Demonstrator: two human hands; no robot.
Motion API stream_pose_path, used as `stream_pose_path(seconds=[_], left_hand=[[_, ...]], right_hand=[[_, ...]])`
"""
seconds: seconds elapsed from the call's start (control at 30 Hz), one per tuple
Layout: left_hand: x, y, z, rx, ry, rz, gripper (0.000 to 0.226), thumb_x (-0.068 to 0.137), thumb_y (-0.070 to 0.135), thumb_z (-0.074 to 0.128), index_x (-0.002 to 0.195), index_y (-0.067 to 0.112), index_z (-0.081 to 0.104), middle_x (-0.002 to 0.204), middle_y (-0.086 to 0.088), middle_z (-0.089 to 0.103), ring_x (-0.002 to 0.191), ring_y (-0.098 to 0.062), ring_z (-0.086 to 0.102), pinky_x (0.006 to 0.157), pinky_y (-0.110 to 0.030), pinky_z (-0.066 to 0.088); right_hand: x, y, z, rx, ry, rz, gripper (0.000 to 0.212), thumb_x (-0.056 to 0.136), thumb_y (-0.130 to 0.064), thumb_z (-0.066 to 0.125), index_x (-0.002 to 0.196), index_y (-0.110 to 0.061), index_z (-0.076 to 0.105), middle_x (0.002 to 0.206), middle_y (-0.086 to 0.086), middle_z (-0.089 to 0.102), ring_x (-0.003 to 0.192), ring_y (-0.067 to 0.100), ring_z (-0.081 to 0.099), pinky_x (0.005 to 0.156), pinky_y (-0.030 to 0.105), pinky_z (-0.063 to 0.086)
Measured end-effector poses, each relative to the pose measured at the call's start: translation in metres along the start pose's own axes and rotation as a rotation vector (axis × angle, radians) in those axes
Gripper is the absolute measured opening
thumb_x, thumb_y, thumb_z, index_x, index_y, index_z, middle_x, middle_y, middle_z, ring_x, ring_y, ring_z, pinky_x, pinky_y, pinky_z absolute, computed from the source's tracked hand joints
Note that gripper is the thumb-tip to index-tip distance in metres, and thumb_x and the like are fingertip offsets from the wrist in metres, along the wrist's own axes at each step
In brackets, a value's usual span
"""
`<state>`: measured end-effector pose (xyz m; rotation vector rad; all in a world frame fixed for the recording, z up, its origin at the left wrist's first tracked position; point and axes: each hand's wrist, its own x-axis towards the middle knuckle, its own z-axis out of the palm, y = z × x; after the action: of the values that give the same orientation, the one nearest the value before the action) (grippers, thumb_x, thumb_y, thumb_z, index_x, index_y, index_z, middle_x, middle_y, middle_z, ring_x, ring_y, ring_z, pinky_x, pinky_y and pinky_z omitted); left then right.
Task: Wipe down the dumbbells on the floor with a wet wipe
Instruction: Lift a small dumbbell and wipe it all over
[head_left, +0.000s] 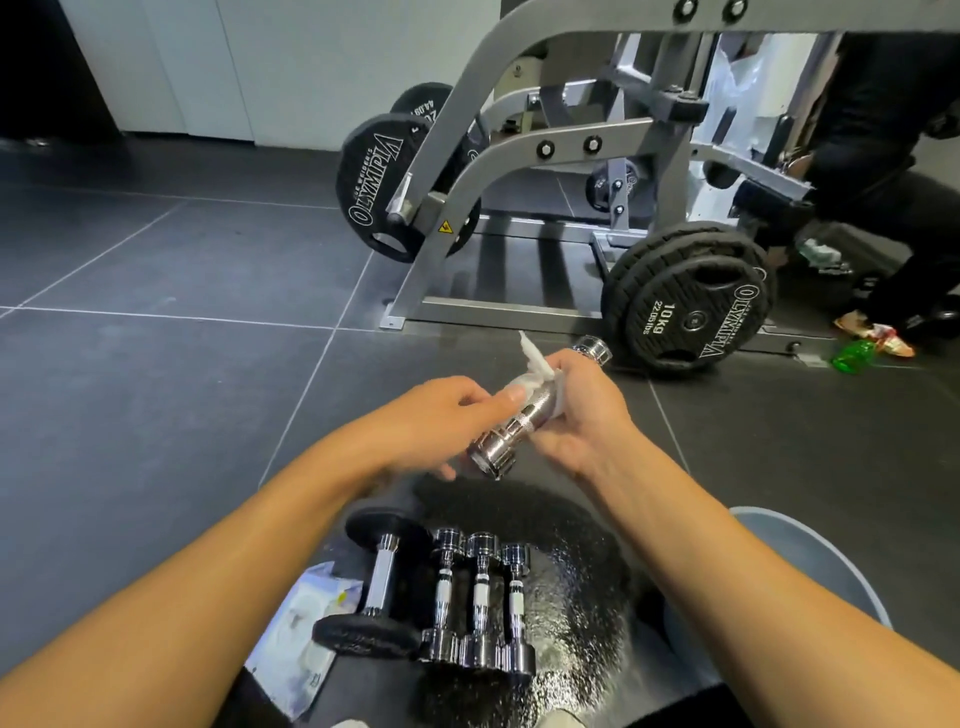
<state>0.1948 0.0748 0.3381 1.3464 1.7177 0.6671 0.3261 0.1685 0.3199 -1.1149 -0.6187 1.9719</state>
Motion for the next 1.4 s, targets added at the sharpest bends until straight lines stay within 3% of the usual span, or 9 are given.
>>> stream_pose_path(seconds=[0.13, 0.27, 0.4, 0.7, 0.83, 0.97, 1.07, 1.17, 1.4], left_hand=[[-0.009, -0.010, 0.009, 0.217, -0.055, 0.061, 0.058, 0.072, 0.054, 0.083, 0.116, 0.032, 0.051, 0.100, 0.005, 0.065, 0.090, -0.015, 0.066, 0.084, -0.040, 0.058], [0.000, -0.020, 0.011, 0.106, 0.008, 0.025, 0.069, 0.078, 0.022, 0.077, 0.132, 0.030, 0.034, 0.099, -0.005, 0.063, 0.072, -0.019, 0.066, 0.072, -0.039, 0.060], [0.011, -0.025, 0.015, -0.467, -0.097, -0.035, 0.052, 0.085, -0.002, 0.061, 0.124, 0.023, 0.039, 0.083, -0.009, 0.051, 0.054, -0.017, 0.046, 0.059, -0.036, 0.050], [0.017, -0.032, 0.002, -1.111, -0.557, -0.001, 0.018, 0.082, 0.015, 0.048, 0.095, 0.016, 0.060, 0.066, -0.001, 0.035, 0.050, -0.016, 0.031, 0.062, -0.035, 0.040], [0.018, -0.030, 0.005, -0.862, -0.464, 0.081, 0.016, 0.087, 0.016, 0.054, 0.101, 0.010, 0.060, 0.074, -0.008, 0.049, 0.054, -0.018, 0.039, 0.063, -0.035, 0.042], [0.013, -0.029, 0.007, -0.294, -0.107, 0.166, 0.023, 0.087, 0.013, 0.064, 0.103, 0.000, 0.054, 0.070, -0.003, 0.057, 0.055, -0.018, 0.048, 0.054, -0.027, 0.043], [0.011, -0.033, 0.012, 0.249, 0.174, 0.209, 0.015, 0.081, 0.028, 0.065, 0.088, 0.025, 0.052, 0.075, 0.005, 0.061, 0.065, -0.015, 0.056, 0.063, -0.040, 0.050], [0.010, -0.035, 0.023, 0.388, 0.277, 0.166, 0.017, 0.082, 0.031, 0.062, 0.085, 0.028, 0.046, 0.076, 0.005, 0.061, 0.068, -0.017, 0.057, 0.060, -0.036, 0.047], [0.017, -0.025, 0.018, -0.821, -0.376, -0.043, 0.032, 0.070, 0.009, 0.055, 0.101, 0.011, 0.050, 0.064, -0.003, 0.038, 0.048, -0.012, 0.020, 0.047, -0.026, 0.023]], right_hand=[[0.011, 0.011, 0.001, 0.165, 0.077, -0.008, 0.016, 0.080, 0.001, 0.045, 0.090, -0.012, 0.046, 0.066, 0.006, 0.041, 0.048, 0.020, 0.046, 0.062, 0.034, 0.047], [0.008, 0.011, 0.012, 0.266, -0.012, -0.014, 0.059, 0.083, 0.001, 0.041, 0.139, -0.015, 0.047, 0.058, 0.004, 0.038, 0.042, 0.018, 0.042, 0.057, 0.031, 0.042], [-0.001, 0.003, 0.015, 0.294, -0.141, -0.045, 0.016, 0.089, -0.002, 0.041, 0.084, -0.018, 0.043, 0.058, 0.003, 0.036, 0.042, 0.015, 0.041, 0.047, 0.026, 0.044], [-0.009, -0.002, 0.011, 0.363, -0.466, -0.025, 0.016, 0.095, -0.016, 0.051, 0.081, -0.007, 0.054, 0.073, 0.003, 0.045, 0.065, 0.016, 0.048, 0.071, 0.034, 0.049], [-0.010, -0.007, 0.010, 0.313, -0.361, -0.096, 0.013, 0.094, -0.020, 0.054, 0.090, -0.009, 0.059, 0.071, 0.003, 0.047, 0.060, 0.017, 0.052, 0.069, 0.035, 0.048], [-0.006, -0.004, 0.000, 0.356, -0.402, -0.069, 0.054, 0.097, -0.032, 0.049, 0.134, 0.005, 0.060, 0.079, 0.007, 0.050, 0.071, 0.019, 0.052, 0.082, 0.032, 0.048], [0.002, -0.002, -0.008, 0.382, -0.397, -0.057, 0.063, 0.093, -0.043, 0.052, 0.133, 0.005, 0.056, 0.095, 0.013, 0.054, 0.084, 0.024, 0.054, 0.109, 0.035, 0.032], [0.003, 0.001, -0.012, 0.430, -0.447, -0.063, 0.061, 0.092, -0.048, 0.052, 0.129, 0.001, 0.054, 0.105, 0.015, 0.056, 0.091, 0.026, 0.056, 0.106, 0.036, 0.034], [-0.011, 0.002, -0.015, 0.224, -0.586, -0.082, 0.041, 0.095, -0.042, 0.039, 0.090, -0.009, 0.062, 0.081, 0.011, 0.059, 0.068, 0.027, 0.056, 0.065, 0.038, 0.028]])
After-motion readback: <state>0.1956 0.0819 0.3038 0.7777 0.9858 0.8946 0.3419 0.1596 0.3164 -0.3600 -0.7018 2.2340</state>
